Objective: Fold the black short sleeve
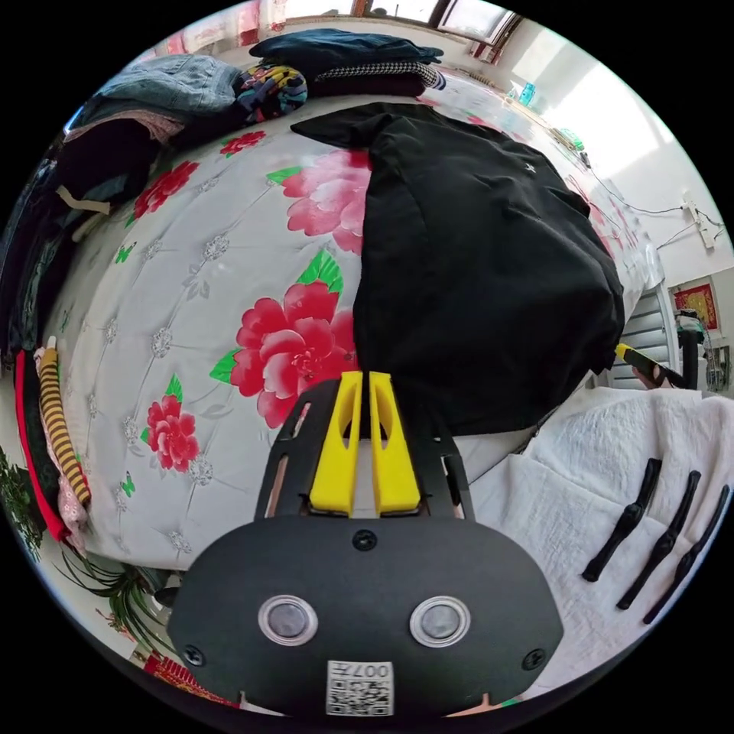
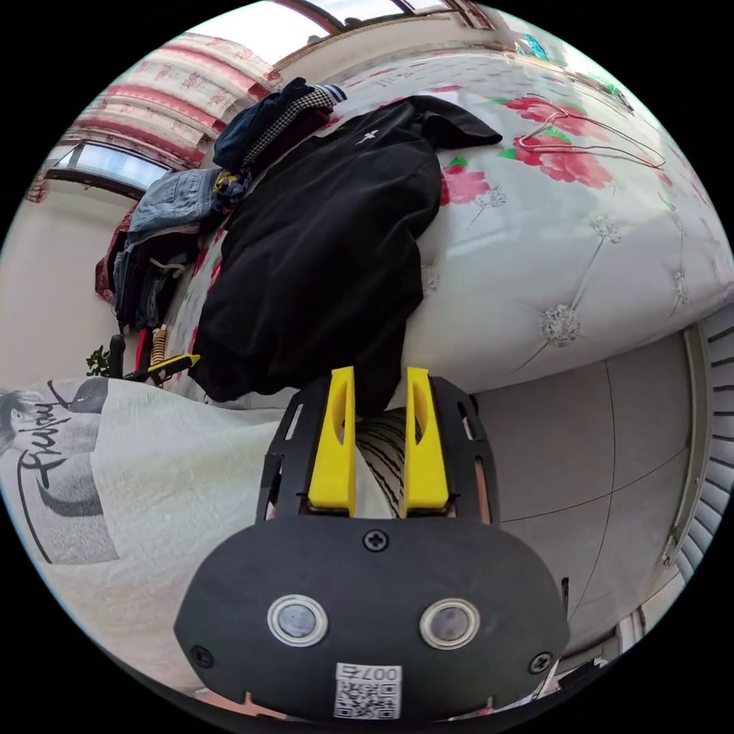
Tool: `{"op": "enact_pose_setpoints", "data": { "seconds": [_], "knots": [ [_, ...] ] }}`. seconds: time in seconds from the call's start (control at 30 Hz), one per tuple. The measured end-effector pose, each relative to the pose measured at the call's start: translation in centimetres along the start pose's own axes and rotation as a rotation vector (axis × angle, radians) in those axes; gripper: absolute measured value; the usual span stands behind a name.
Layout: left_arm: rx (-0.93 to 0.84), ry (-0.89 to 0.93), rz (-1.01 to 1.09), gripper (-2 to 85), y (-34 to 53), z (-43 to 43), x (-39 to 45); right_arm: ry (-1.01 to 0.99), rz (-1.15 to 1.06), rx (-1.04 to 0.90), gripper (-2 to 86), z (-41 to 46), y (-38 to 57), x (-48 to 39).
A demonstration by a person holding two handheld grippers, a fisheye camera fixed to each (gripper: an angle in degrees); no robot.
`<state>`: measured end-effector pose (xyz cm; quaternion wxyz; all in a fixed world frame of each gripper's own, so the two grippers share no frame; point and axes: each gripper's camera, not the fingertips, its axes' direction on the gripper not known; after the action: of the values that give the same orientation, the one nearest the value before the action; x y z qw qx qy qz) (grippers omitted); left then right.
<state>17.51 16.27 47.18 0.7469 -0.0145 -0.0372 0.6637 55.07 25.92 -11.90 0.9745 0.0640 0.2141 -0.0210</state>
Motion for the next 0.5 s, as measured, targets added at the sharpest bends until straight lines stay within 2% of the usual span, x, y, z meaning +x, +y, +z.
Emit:
{"op": "enact_pose_setpoints", "data": {
  "seconds": [0.07, 0.17, 0.3, 0.43, 0.5],
  "knots": [
    [-0.013, 0.019, -0.004, -0.5, -0.7, -0.5, -0.9, 0.002, -0.017, -0.046, 0.9, 0.1, -0.5, 0.0],
    [0.027, 0.053, -0.022, -0.8, -1.0, -2.8, -2.6, -0.047, -0.042, 0.052, 0.2, -2.8, 0.0, 0.7],
    [0.149, 0.198, -0.075, -0.8, -0.3, -6.6, -5.8, -0.112, 0.041, 0.204, 0.2, -8.1, 3.0, 4.6],
    [0.173, 0.407, -0.110, 0.6, 0.1, -6.0, -7.8, -0.148, 0.161, 0.242, 1.9, -8.2, 6.0, 8.0],
    [0.173, 0.424, -0.138, 3.2, 0.5, -5.8, -8.5, -0.147, 0.175, 0.234, 3.1, -7.4, 6.5, 8.3]
  ]
}}
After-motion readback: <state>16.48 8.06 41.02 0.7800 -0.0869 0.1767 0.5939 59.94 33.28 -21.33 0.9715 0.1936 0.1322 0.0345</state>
